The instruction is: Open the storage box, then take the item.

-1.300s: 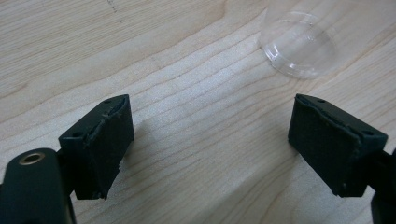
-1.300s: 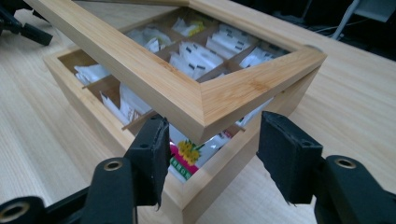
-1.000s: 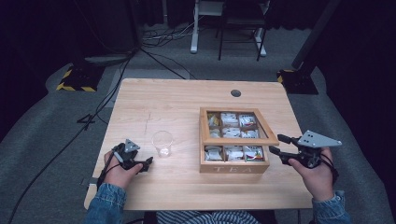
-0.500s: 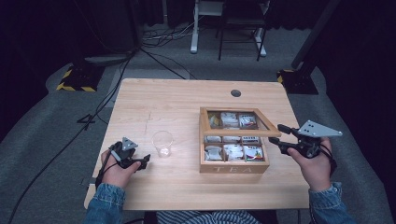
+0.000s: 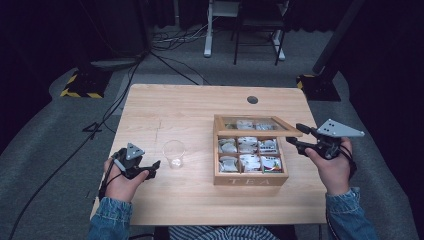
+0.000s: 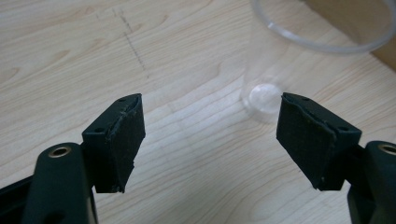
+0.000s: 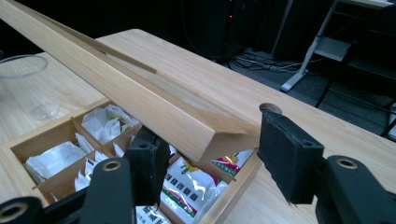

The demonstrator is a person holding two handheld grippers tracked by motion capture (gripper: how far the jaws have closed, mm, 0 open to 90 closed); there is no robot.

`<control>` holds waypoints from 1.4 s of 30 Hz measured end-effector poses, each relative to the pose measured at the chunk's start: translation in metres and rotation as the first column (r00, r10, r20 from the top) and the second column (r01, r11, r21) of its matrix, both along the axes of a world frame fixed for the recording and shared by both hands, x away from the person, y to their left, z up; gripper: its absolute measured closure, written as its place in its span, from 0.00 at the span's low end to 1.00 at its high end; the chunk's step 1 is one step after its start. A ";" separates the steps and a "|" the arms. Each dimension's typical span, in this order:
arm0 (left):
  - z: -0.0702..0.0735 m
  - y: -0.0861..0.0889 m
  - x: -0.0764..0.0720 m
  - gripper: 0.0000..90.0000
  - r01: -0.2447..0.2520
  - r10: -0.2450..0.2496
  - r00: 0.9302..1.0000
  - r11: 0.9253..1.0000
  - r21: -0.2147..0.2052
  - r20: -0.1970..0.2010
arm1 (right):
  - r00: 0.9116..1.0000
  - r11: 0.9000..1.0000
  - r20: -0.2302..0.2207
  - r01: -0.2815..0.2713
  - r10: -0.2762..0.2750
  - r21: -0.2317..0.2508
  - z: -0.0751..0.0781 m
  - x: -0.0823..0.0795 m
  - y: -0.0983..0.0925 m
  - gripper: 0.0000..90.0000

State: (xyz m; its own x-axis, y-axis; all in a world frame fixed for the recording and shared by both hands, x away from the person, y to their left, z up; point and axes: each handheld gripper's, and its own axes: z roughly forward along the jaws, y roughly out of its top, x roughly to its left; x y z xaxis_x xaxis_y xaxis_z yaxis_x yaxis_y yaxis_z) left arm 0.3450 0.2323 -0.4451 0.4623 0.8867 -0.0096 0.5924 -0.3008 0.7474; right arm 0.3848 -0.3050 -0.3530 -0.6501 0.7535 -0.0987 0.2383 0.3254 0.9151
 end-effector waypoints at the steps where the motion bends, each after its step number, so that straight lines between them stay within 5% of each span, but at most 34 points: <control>1: 0.003 -0.002 0.000 0.27 0.009 -0.009 1.000 1.000 -0.001 0.003 | 1.000 1.000 -0.001 0.002 -0.002 0.007 0.000 0.001 0.000 0.49; 25: 0.041 -0.032 -0.003 0.29 0.105 -0.103 0.993 0.994 -0.039 0.058 | 1.000 0.999 0.010 0.028 -0.029 0.043 0.004 0.012 0.002 0.49; 35: 0.050 -0.073 0.000 0.31 0.190 -0.188 0.980 0.981 -0.032 0.065 | 1.000 0.999 0.004 0.027 -0.027 0.042 0.004 0.015 0.002 0.50; 42: 0.049 -0.098 0.013 0.31 0.198 -0.196 0.979 0.979 -0.038 0.063 | 1.000 0.999 -0.012 0.017 -0.017 0.049 0.002 0.018 0.003 0.49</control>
